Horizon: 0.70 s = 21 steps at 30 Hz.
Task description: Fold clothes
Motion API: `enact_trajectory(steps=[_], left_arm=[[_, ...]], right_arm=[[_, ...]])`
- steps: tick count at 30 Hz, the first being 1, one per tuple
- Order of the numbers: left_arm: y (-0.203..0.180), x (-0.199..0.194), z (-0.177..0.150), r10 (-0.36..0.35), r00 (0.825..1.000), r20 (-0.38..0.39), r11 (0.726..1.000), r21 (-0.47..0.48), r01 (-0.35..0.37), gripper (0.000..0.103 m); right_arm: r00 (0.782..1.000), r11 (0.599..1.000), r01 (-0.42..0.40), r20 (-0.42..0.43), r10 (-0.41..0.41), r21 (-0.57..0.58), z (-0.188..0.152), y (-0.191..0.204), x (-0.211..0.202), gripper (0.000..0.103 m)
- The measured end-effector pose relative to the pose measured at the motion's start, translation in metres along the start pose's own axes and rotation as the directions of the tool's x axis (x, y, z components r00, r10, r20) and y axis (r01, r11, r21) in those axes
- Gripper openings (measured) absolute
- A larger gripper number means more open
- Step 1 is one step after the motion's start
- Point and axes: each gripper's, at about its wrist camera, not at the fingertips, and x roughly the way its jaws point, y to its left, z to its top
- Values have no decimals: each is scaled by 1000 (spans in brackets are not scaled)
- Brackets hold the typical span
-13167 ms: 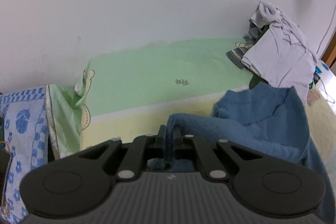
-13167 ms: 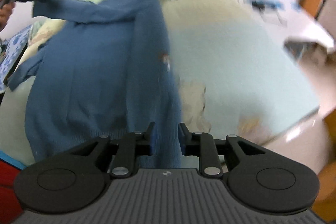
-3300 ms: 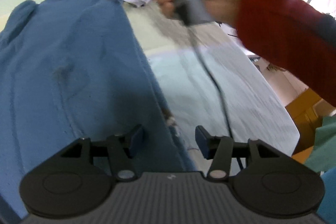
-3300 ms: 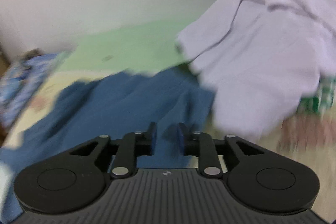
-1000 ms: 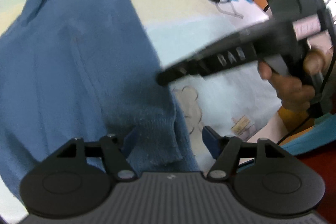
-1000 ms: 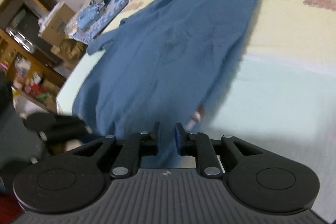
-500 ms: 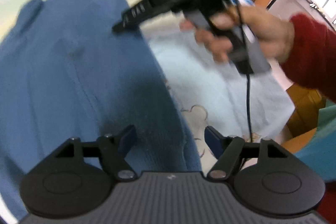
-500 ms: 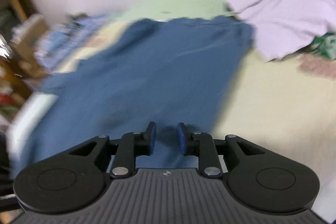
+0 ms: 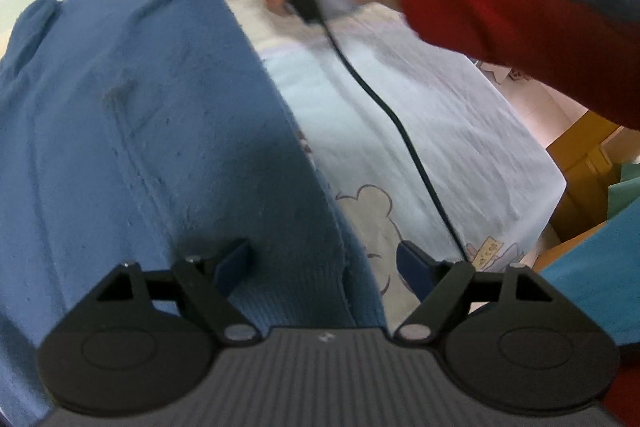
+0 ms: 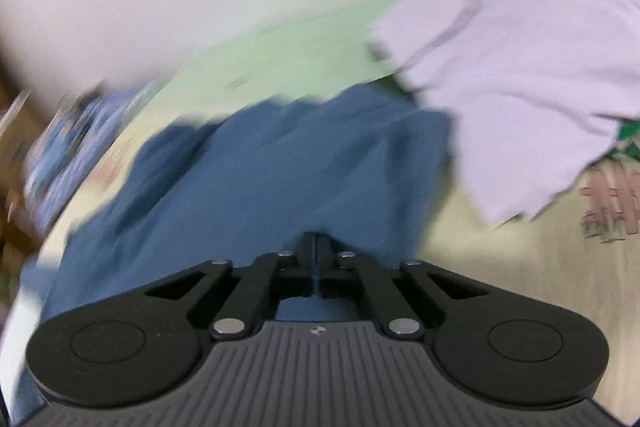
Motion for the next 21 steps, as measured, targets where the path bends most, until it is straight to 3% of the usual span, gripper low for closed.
enact_trajectory(steps=[5, 10, 13, 15, 16, 18, 20, 21], left_arm=[[-2, 6, 1, -5, 1000, 8, 1000, -16, 5, 84], [-2, 5, 1, -2, 1000, 17, 1000, -21, 2, 83], [-2, 3, 2, 7, 1000, 29, 999, -35, -6, 81], [-2, 2, 2, 14, 999, 38, 999, -45, -12, 80], [-3, 0, 3, 27, 998, 48, 999, -46, -25, 79], [-1, -4, 3, 60, 996, 69, 997, -61, -56, 80], [5, -8, 1, 94, 992, 83, 992, -95, -86, 81], [8, -9, 1, 112, 990, 90, 988, -112, -102, 81]], right_arm=[[997, 996, 58, 53, -54, -61, 4, 6, 8, 0], [991, 986, 114, 83, -104, -122, -1, 17, -10, 0], [989, 981, 132, 86, -121, -139, -6, 4, -7, 0], [987, 981, 152, 73, -144, -122, -1, 7, -8, 0], [985, 982, 161, 70, -155, -94, 1, 10, -12, 6], [992, 991, 106, 72, -100, -77, -1, 19, -21, 15], [996, 986, 65, -53, -75, -156, -9, 32, -10, 16], [994, 976, 87, -52, -100, -200, -12, 40, -9, 16]])
